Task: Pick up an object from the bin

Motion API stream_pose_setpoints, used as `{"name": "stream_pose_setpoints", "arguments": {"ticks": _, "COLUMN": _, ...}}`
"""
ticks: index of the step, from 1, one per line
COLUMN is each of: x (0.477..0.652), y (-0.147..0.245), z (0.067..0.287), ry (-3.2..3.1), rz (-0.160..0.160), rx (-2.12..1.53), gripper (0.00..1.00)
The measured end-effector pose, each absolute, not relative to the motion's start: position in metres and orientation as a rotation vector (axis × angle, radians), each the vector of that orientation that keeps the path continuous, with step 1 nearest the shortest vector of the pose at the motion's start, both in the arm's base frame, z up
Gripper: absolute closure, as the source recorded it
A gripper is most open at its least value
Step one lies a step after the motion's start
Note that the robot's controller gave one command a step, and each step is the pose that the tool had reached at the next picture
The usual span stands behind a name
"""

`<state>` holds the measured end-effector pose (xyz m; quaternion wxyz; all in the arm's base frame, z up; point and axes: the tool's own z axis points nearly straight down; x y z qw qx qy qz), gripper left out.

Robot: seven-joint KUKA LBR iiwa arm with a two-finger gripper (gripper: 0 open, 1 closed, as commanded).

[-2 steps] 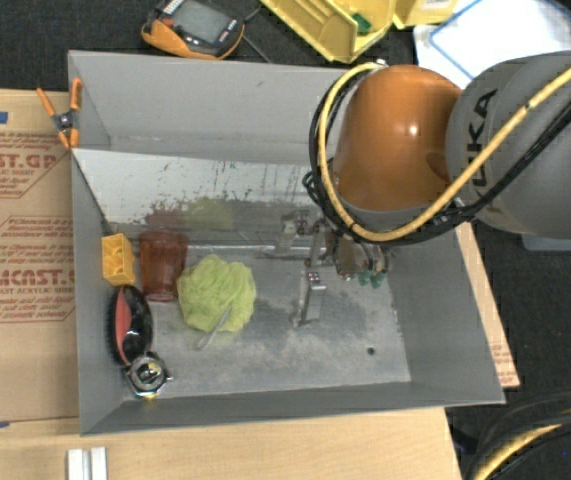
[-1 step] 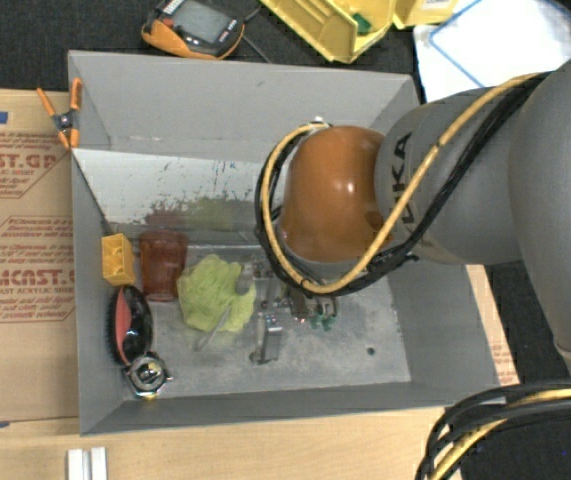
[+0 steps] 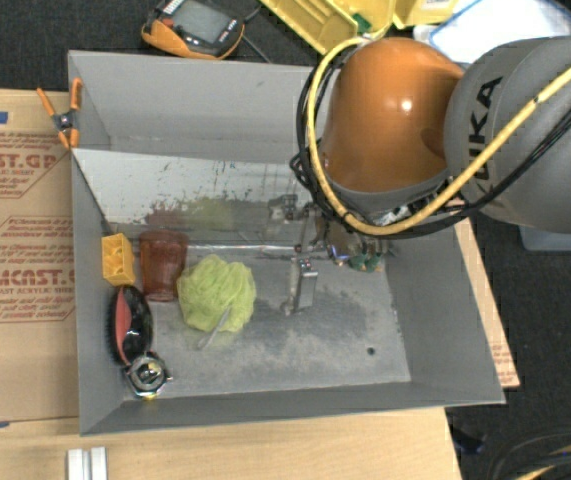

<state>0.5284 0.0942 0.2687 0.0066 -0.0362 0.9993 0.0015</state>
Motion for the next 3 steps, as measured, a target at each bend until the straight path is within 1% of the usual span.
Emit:
{"name": "stream_pose_setpoints", "arguments": {"ticks": 1, "x": 0.525, "y": 0.097, "z": 0.282, "ry": 3.13, "rz": 0.006, "rx": -0.124, "gripper": 0.0}}
{"name": "stream_pose_setpoints", "arguments": {"ticks": 2, "x": 0.538, "y": 0.122, "z": 0.243, "ry": 3.122, "rz": 0.008, "rx": -0.106, "gripper": 0.0}}
{"name": "stream_pose_setpoints", "arguments": {"ticks": 3, "x": 0.526, "y": 0.124, "z": 0.218, "ry": 3.127, "rz": 0.007, "rx": 0.116, "gripper": 0.0}}
